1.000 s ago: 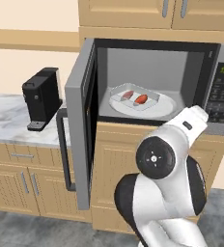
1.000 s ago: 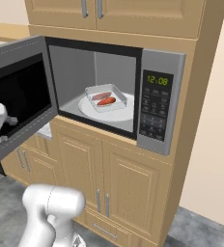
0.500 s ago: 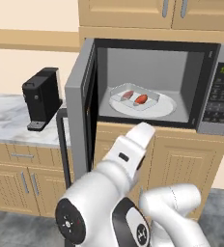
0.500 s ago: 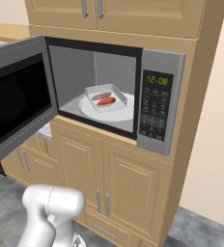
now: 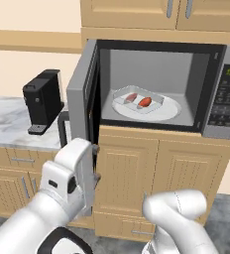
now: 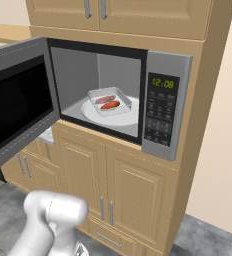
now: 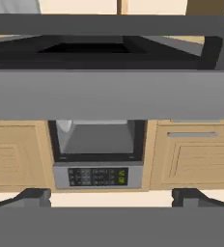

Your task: Place the tupperware containing the steak and sweet potato meal in the microwave. Close the microwave door and press the start button to reheat the meal.

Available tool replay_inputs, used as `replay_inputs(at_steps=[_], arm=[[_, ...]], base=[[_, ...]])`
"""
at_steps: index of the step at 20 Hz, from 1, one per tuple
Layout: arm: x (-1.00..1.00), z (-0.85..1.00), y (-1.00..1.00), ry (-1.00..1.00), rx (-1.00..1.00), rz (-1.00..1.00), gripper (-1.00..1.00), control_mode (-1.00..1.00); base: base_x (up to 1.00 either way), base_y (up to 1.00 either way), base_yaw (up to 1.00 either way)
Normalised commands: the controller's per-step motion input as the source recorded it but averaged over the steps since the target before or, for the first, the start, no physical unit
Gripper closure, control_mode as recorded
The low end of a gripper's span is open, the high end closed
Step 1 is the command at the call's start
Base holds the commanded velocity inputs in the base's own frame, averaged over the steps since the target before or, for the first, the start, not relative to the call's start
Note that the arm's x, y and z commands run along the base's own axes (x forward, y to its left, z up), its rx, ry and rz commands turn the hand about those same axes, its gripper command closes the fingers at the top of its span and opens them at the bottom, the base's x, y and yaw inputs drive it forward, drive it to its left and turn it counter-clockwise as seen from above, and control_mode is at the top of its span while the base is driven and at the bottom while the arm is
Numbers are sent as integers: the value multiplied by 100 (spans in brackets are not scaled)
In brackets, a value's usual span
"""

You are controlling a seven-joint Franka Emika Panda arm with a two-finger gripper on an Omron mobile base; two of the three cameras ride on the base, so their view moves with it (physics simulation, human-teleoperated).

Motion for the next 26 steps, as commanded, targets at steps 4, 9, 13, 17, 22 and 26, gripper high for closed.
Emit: replay_inputs(at_steps=[4, 9, 13, 17, 22, 26], arm=[[0, 0, 80, 6, -21, 0, -100, -100], [3, 0, 60, 3, -14, -2, -100, -100], [18, 0, 47, 1, -10, -4, -100, -100], [33, 0, 37, 0, -8, -7, -100, -100], [39, -2, 32, 1, -8, -9, -100, -100], [49, -4, 13, 0, -5, -11, -100, -100]], base=[[0, 0, 0], [0, 0, 0], [0, 0, 0], [0, 0, 0], [0, 0, 0], [0, 0, 0]])
